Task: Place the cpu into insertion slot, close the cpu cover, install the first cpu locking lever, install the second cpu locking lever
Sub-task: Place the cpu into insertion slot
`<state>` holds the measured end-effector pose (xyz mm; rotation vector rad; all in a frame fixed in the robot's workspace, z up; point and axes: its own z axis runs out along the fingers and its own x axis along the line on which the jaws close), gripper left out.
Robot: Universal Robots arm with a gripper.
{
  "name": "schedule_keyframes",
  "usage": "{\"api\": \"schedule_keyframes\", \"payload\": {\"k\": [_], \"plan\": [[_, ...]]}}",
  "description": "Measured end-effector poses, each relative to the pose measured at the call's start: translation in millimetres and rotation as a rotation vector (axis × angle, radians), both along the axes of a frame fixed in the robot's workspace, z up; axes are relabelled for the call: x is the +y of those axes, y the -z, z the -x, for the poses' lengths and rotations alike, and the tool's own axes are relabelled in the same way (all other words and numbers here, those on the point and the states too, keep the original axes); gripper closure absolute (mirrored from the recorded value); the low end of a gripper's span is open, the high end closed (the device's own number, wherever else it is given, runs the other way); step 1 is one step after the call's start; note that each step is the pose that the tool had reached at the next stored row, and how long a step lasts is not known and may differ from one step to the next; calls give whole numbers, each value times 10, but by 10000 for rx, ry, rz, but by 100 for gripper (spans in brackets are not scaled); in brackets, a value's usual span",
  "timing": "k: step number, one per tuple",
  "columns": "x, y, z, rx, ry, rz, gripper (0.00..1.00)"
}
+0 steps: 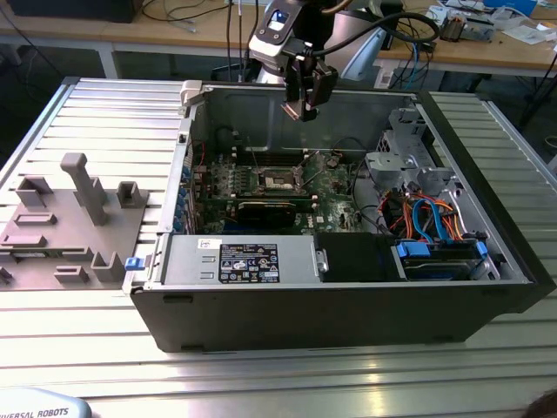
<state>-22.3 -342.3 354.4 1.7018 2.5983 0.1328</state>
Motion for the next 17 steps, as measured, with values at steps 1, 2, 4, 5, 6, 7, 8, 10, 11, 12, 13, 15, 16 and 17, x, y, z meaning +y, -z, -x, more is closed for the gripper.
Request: {"api": "schedule_keyframes", "payload": {"k": [1,2,4,5,6,7,8,10,11,12,13,15,16,17], "plan": [[0,0,0,0,4,0,46],[0,0,0,0,9,0,46],[0,0,0,0,18,0,46],[0,0,0,0,24,0,46],[0,0,0,0,30,0,46],[0,0,0,-1,40,0,46],[0,0,0,0,55,0,46],[0,0,0,0,68,0,46],[0,0,0,-1,75,0,46],[0,0,0,-1,80,1,46],[0,0,0,0,91,1,46],[1,1,0,-1,101,40,46],[0,-1,0,0,102,75,46],[0,0,0,-1,103,248,46]]}}
